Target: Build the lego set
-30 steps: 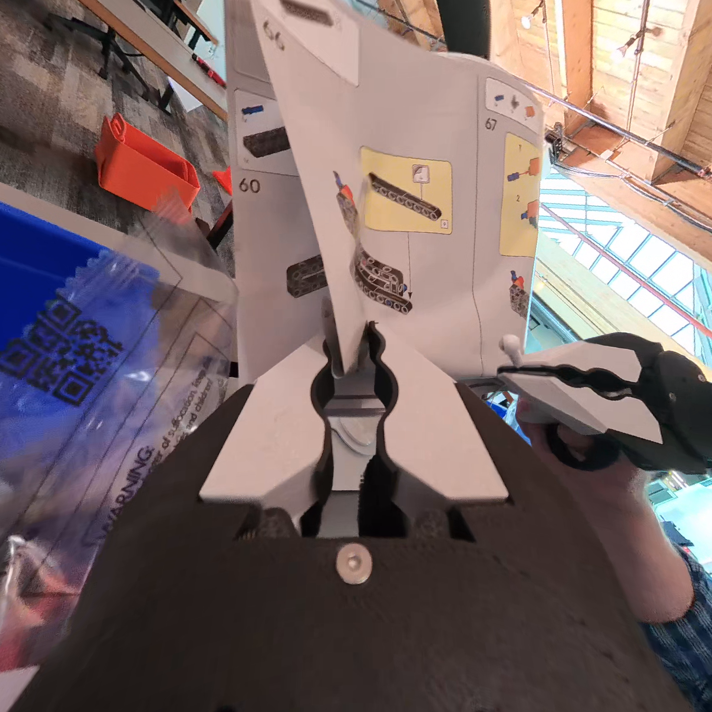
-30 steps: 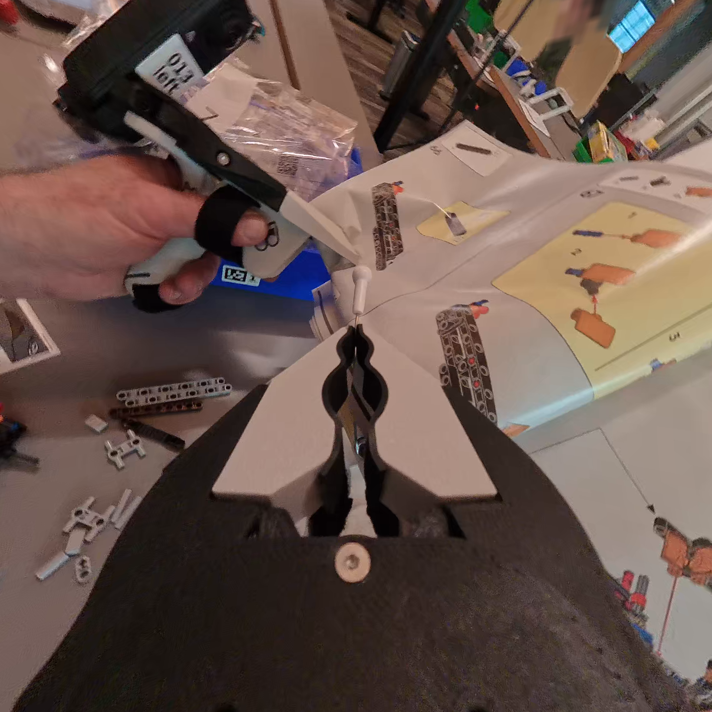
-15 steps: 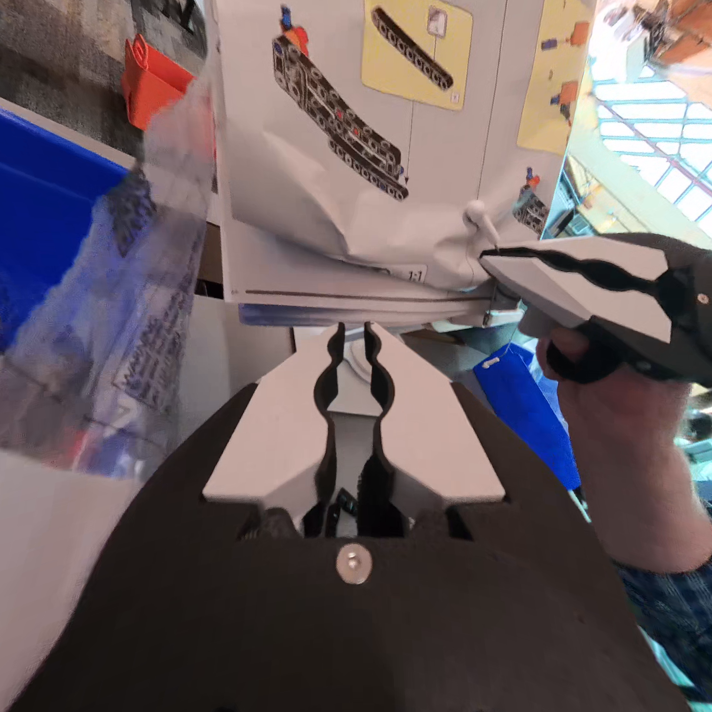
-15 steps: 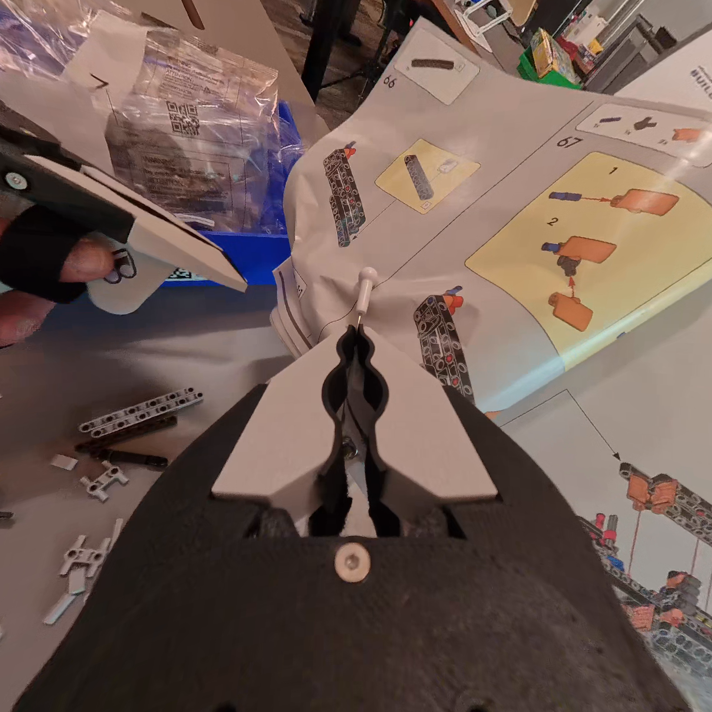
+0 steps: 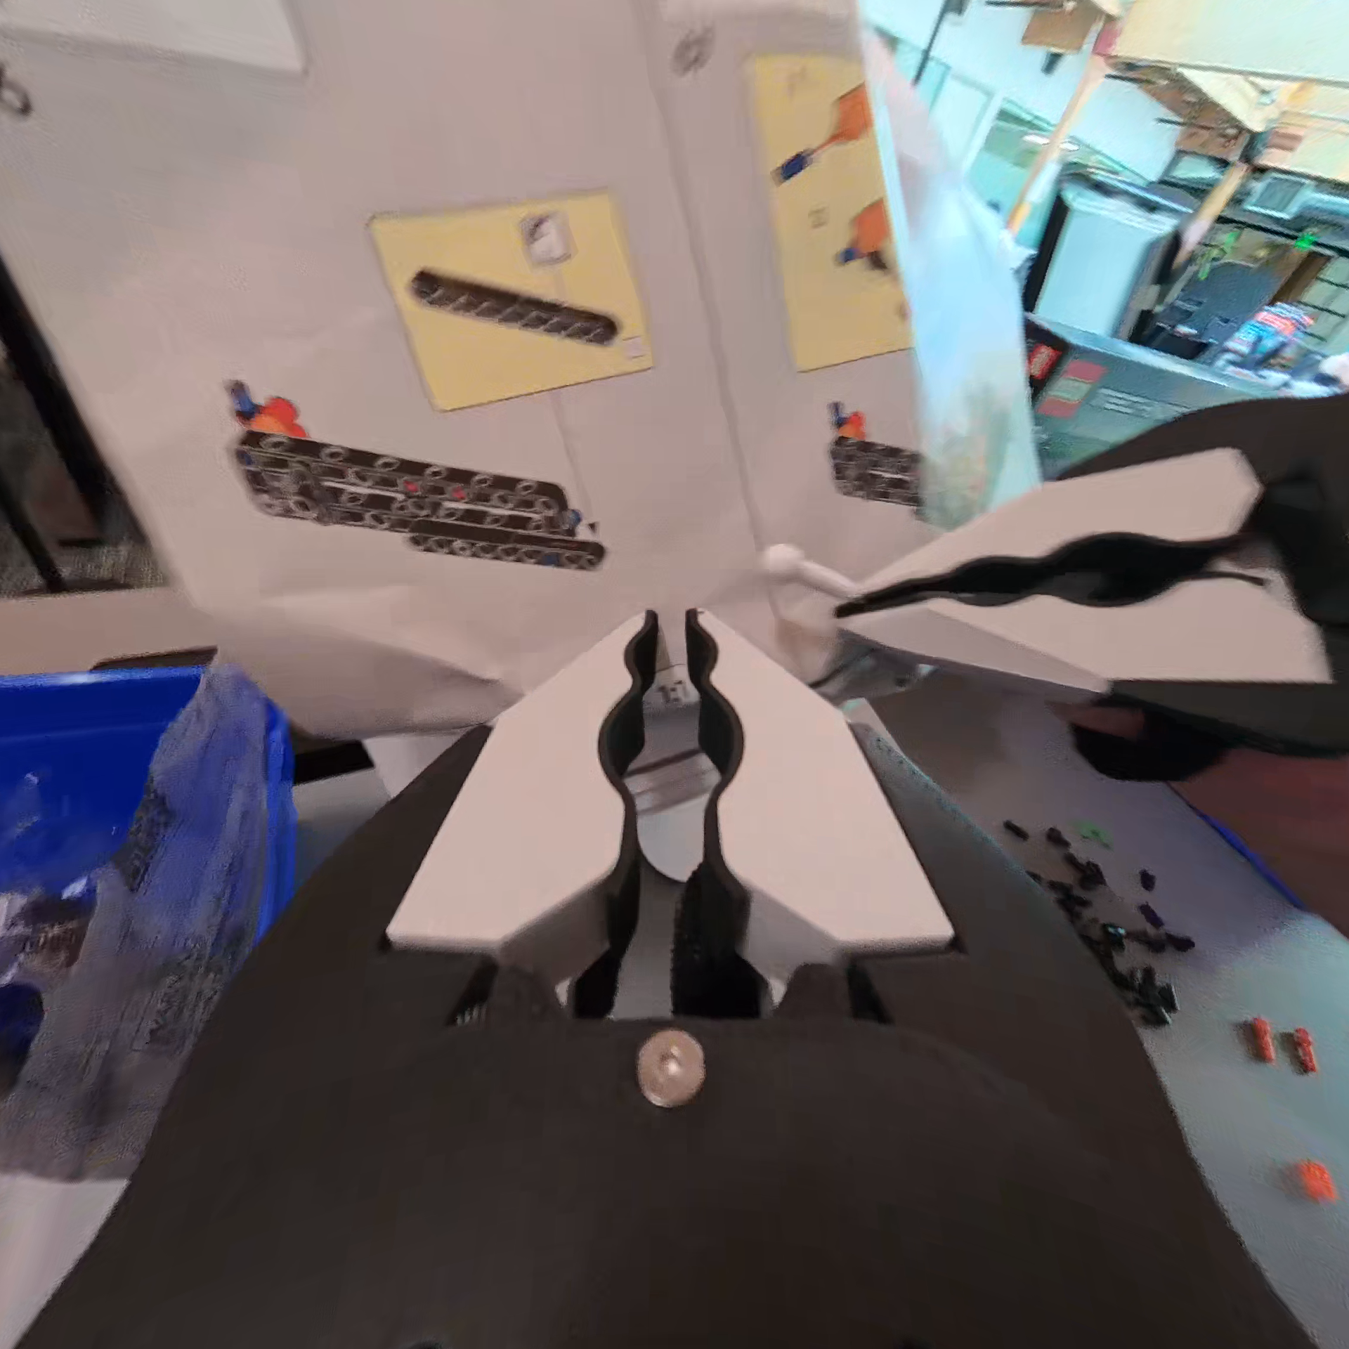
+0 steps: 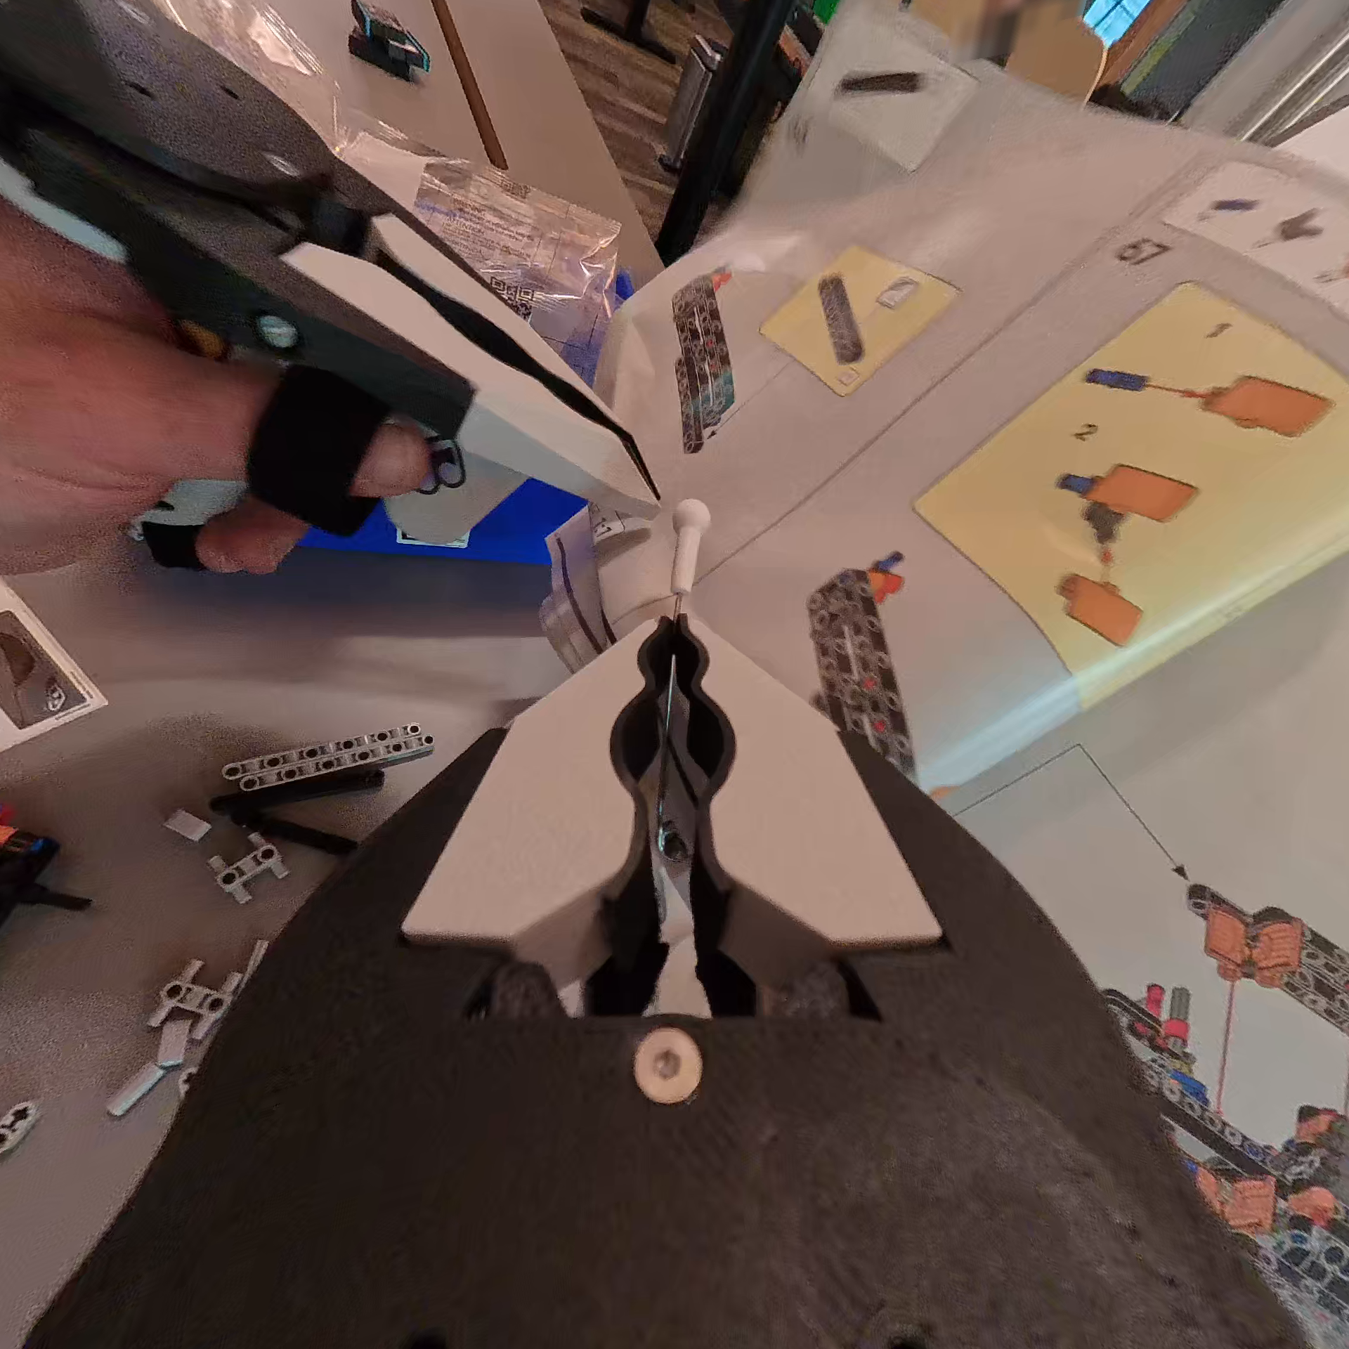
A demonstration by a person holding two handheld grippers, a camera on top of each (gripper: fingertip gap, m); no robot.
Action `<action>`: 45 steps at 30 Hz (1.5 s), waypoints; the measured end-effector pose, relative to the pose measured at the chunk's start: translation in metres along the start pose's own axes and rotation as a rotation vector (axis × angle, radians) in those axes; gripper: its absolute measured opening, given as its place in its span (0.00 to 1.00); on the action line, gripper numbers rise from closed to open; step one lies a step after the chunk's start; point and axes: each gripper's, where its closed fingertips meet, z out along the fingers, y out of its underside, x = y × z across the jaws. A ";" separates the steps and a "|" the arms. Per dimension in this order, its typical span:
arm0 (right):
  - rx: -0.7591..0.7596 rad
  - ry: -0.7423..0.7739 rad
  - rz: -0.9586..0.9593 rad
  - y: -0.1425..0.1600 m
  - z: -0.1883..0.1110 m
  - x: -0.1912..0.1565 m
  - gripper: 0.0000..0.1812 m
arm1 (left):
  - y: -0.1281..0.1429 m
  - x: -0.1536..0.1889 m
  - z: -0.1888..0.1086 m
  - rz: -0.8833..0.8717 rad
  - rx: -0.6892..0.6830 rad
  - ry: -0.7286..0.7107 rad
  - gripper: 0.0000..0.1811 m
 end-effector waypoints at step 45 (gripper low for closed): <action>-0.079 -0.023 -0.102 -0.026 -0.076 -0.033 0.18 | -0.026 0.045 -0.169 0.154 -0.096 0.119 0.17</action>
